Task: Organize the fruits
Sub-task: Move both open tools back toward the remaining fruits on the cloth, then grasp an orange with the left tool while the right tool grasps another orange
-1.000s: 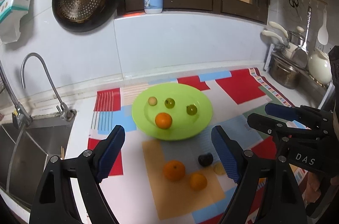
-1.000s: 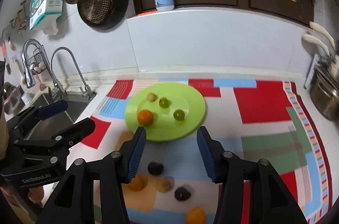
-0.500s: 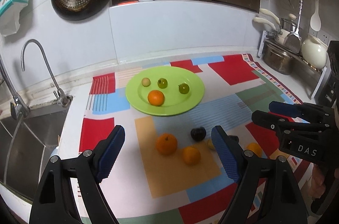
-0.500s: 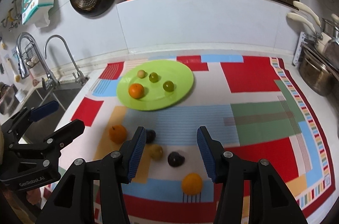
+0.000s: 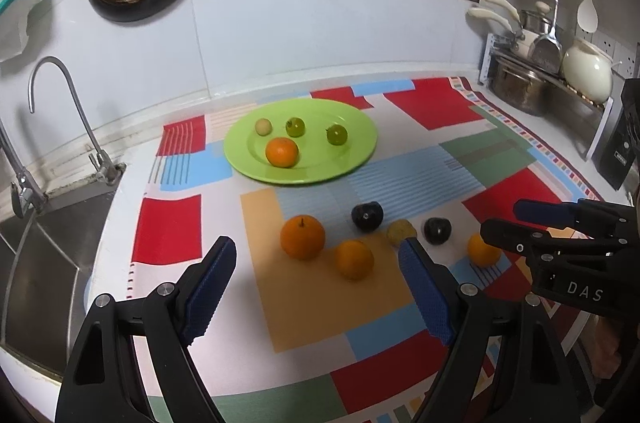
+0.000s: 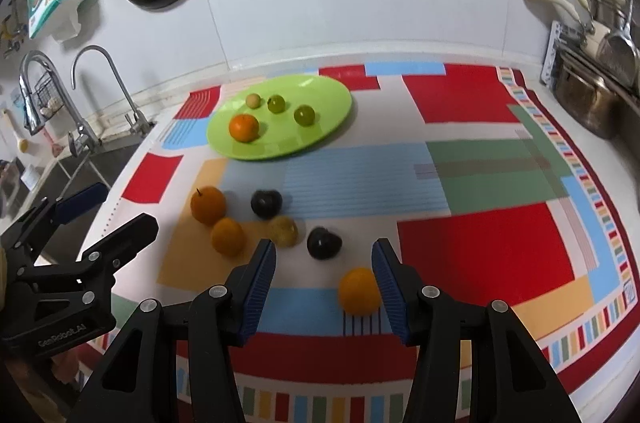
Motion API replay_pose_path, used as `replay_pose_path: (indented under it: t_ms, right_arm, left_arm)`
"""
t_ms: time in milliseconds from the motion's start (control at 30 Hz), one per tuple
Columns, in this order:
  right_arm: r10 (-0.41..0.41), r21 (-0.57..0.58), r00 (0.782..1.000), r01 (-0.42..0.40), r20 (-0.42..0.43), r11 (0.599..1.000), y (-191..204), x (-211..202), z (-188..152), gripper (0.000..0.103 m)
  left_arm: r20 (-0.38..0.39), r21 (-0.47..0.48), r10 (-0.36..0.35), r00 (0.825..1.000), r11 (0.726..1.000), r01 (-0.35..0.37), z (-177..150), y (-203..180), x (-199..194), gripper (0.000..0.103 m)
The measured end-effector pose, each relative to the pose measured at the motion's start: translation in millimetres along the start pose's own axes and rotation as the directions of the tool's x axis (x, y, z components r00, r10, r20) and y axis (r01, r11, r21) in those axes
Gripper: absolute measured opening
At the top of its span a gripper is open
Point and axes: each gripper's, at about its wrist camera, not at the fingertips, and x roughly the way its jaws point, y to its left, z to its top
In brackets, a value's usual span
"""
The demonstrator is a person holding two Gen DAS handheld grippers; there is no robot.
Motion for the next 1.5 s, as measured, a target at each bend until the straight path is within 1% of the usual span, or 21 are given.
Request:
replay_pose_path:
  t_ms: [167, 233, 367, 467, 800, 867, 933, 1067, 1133, 1233, 1300, 1367, 1433, 1500]
  right_arm:
    - [-0.011, 0.012, 1.000, 0.011, -0.022, 1.000, -5, 6, -9, 0.051]
    - [-0.016, 0.017, 1.000, 0.016, -0.027, 1.000, -6, 8, -13, 0.051]
    - [-0.017, 0.030, 0.999, 0.019, -0.044, 0.999, -10, 15, -18, 0.051]
    - [-0.018, 0.035, 0.998, 0.020, -0.055, 0.999, -12, 20, -22, 0.051]
    - [-0.025, 0.042, 0.999, 0.027, -0.046, 0.999, -19, 28, -24, 0.050]
    - [-0.025, 0.039, 0.999, 0.027, -0.047, 0.999, -19, 29, -24, 0.049]
    - [-0.021, 0.037, 0.998, 0.023, -0.053, 0.999, -20, 32, -25, 0.045]
    - [-0.016, 0.036, 0.998, 0.018, -0.055, 0.999, -21, 36, -26, 0.042]
    - [-0.015, 0.034, 0.998, 0.017, -0.059, 0.999, -21, 38, -26, 0.040]
    - [-0.011, 0.041, 0.998, 0.014, -0.065, 0.999, -23, 41, -26, 0.039]
    - [-0.010, 0.043, 0.998, 0.013, -0.070, 0.999, -24, 44, -26, 0.034]
    - [-0.007, 0.046, 0.998, 0.010, -0.068, 0.999, -25, 45, -26, 0.034]
    - [-0.008, 0.045, 0.998, 0.011, -0.067, 0.999, -24, 46, -25, 0.034]
    - [-0.010, 0.043, 0.998, 0.013, -0.065, 0.999, -24, 46, -25, 0.034]
  left_arm:
    - [-0.013, 0.011, -0.012, 1.000, 1.000, 0.012, -7, -4, 10, 0.082]
    - [-0.022, 0.017, -0.013, 1.000, 1.000, 0.014, -9, -6, 14, 0.078]
    - [-0.040, 0.022, -0.022, 0.999, 1.000, 0.023, -14, -9, 24, 0.074]
    - [-0.050, 0.026, -0.029, 0.998, 0.999, 0.031, -15, -12, 30, 0.069]
    - [-0.092, 0.008, -0.067, 0.993, 0.998, 0.068, -15, -17, 54, 0.053]
    - [-0.097, 0.002, -0.076, 0.992, 0.997, 0.077, -15, -18, 58, 0.050]
    - [-0.104, 0.000, -0.079, 0.991, 0.997, 0.080, -14, -19, 61, 0.047]
    - [-0.114, -0.006, -0.082, 0.990, 0.997, 0.082, -13, -20, 68, 0.044]
    - [-0.122, -0.013, -0.088, 0.989, 0.996, 0.087, -13, -20, 71, 0.041]
    - [-0.127, -0.016, -0.088, 0.988, 0.996, 0.086, -14, -20, 74, 0.039]
    - [-0.130, -0.014, -0.084, 0.988, 0.996, 0.083, -14, -21, 77, 0.038]
    - [-0.139, -0.010, -0.083, 0.987, 0.997, 0.082, -16, -21, 80, 0.036]
    - [-0.145, -0.014, -0.082, 0.986, 0.997, 0.081, -16, -21, 83, 0.033]
    - [-0.144, -0.016, -0.084, 0.986, 0.996, 0.082, -16, -20, 83, 0.033]
